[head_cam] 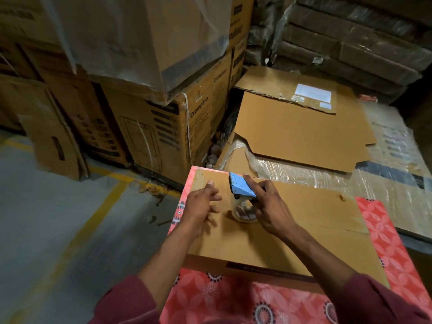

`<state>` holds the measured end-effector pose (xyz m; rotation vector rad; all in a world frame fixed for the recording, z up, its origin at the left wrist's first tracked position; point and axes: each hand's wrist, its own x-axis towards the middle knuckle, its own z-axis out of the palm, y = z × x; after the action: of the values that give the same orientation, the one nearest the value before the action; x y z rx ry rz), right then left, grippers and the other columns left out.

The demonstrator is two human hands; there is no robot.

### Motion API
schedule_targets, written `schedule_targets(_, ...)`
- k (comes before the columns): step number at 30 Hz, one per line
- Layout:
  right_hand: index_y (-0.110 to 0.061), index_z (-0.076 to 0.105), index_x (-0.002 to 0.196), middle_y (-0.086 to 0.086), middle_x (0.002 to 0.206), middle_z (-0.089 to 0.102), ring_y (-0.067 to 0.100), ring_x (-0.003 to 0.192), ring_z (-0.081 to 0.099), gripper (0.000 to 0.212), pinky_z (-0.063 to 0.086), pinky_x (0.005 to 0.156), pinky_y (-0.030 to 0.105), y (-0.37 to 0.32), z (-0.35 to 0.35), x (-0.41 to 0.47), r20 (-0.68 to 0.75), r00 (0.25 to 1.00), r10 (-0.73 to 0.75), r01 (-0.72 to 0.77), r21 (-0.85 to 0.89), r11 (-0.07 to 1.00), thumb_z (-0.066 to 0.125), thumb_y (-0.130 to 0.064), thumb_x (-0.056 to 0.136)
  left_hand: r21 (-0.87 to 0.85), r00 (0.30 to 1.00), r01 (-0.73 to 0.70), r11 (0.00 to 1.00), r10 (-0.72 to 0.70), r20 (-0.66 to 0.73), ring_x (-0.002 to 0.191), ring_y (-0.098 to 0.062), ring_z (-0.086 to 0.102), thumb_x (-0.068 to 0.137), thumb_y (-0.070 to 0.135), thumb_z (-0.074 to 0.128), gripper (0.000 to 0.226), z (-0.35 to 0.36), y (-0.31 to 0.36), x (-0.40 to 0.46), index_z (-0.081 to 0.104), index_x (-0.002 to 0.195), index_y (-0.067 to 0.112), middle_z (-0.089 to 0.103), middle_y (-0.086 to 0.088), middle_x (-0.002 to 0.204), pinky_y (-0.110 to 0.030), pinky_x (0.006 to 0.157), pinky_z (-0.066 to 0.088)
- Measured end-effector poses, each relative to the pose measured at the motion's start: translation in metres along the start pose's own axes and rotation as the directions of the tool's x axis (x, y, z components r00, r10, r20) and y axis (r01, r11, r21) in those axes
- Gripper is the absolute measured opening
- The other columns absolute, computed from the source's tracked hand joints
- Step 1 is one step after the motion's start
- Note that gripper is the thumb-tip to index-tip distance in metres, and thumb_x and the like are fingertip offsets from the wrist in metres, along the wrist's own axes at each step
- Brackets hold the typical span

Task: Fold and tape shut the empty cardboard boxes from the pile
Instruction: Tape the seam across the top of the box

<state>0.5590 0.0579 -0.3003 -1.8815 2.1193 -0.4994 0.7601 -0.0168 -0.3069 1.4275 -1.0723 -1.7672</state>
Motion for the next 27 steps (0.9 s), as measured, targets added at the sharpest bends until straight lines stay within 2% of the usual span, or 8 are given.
schedule_targets(2, -0.047, 0.014, 0.161, 0.002, 0.127, 0.036, 0.02, 0.101, 0.049, 0.087, 0.056, 0.071, 0.043, 0.0, -0.002, 0.002, 0.003, 1.0, -0.012, 0.012, 0.007, 1.0, 0.058, -0.014, 0.094, -0.087, 0.968, 0.228, 0.97, -0.216, 0.126, 0.061, -0.017, 0.06, 0.097, 0.069, 0.054, 0.067, 0.006, 0.007, -0.001, 0.077, 0.11, 0.008, 0.078, -0.008, 0.096, -0.026, 0.049, 0.038)
schedule_targets(5, -0.042, 0.017, 0.162, 0.005, 0.136, 0.039, 0.023, 0.113, 0.049, 0.085, 0.055, 0.079, 0.042, 0.001, -0.005, 0.002, 0.017, 0.999, -0.05, 0.05, 0.011, 0.999, 0.055, -0.01, 0.093, -0.22, 0.932, 0.337, 0.915, -0.291, 0.216, 0.059, -0.017, 0.058, 0.087, 0.076, 0.061, 0.078, 0.011, 0.006, -0.002, 0.078, 0.112, 0.005, 0.072, -0.007, 0.086, -0.028, 0.055, 0.035)
schedule_targets(9, -0.034, 0.018, 0.163, 0.009, 0.143, 0.043, 0.028, 0.121, 0.046, 0.084, 0.048, 0.09, 0.038, 0.002, -0.007, 0.003, 0.058, 0.993, -0.101, 0.102, -0.026, 0.994, 0.055, -0.01, 0.092, -0.35, 0.922, 0.373, 0.859, -0.301, 0.244, 0.061, -0.016, 0.06, 0.087, 0.064, 0.07, 0.064, 0.011, 0.004, -0.004, 0.075, 0.118, 0.009, 0.074, -0.004, 0.088, -0.028, 0.057, 0.037)
schedule_targets(13, -0.034, 0.018, 0.162, 0.008, 0.139, 0.044, 0.027, 0.12, 0.044, 0.083, 0.047, 0.094, 0.04, -0.001, -0.013, 0.008, 0.117, 0.983, -0.144, 0.15, -0.044, 0.988, 0.053, -0.016, 0.089, -0.403, 0.924, 0.375, 0.835, -0.302, 0.234, 0.063, -0.016, 0.058, 0.092, 0.055, 0.069, 0.044, 0.015, 0.004, -0.008, 0.076, 0.106, 0.013, 0.072, -0.002, 0.08, -0.028, 0.056, 0.034)
schedule_targets(16, -0.039, 0.019, 0.159, 0.005, 0.133, 0.046, 0.024, 0.117, 0.046, 0.079, 0.047, 0.091, 0.039, -0.007, -0.016, 0.01, 0.141, 0.979, -0.15, 0.157, -0.041, 0.987, 0.058, -0.02, 0.093, -0.411, 0.935, 0.353, 0.84, -0.303, 0.185, 0.061, -0.013, 0.057, 0.096, 0.044, 0.069, 0.032, 0.017, 0.003, -0.007, 0.077, 0.105, 0.015, 0.072, -0.001, 0.077, -0.027, 0.054, 0.033)
schedule_targets(21, -0.038, 0.033, 0.15, 0.003, 0.125, 0.058, 0.023, 0.105, 0.056, 0.076, 0.048, 0.078, 0.035, -0.015, -0.036, 0.02, 0.26, 0.959, -0.11, 0.138, -0.091, 0.986, 0.075, -0.038, 0.086, -0.293, 0.966, 0.259, 0.92, -0.254, 0.056, 0.054, -0.011, 0.058, 0.099, 0.013, 0.061, 0.014, 0.018, -0.003, -0.004, 0.075, 0.097, 0.013, 0.074, -0.003, 0.073, -0.022, 0.046, 0.035)
schedule_targets(25, -0.039, 0.041, 0.147, 0.001, 0.124, 0.065, 0.02, 0.098, 0.058, 0.077, 0.055, 0.076, 0.038, -0.02, -0.05, 0.03, 0.333, 0.937, -0.105, 0.172, -0.177, 0.969, 0.08, -0.041, 0.081, 0.001, 0.991, 0.069, 0.998, -0.068, -0.118, 0.051, -0.011, 0.054, 0.102, 0.008, 0.058, 0.018, -0.004, 0.006, 0.012, 0.076, 0.1, 0.008, 0.078, -0.011, 0.091, -0.022, 0.042, 0.031)
schedule_targets(27, -0.04, 0.042, 0.149, 0.001, 0.126, 0.063, 0.019, 0.099, 0.056, 0.083, 0.055, 0.08, 0.036, -0.025, -0.055, 0.041, 0.398, 0.913, -0.085, 0.166, -0.172, 0.971, 0.084, -0.044, 0.078, 0.122, 0.988, 0.062, 0.991, -0.044, -0.145, 0.05, -0.011, 0.046, 0.098, 0.004, 0.059, 0.016, -0.017, 0.012, 0.022, 0.075, 0.103, 0.004, 0.077, -0.013, 0.091, -0.022, 0.042, 0.03)
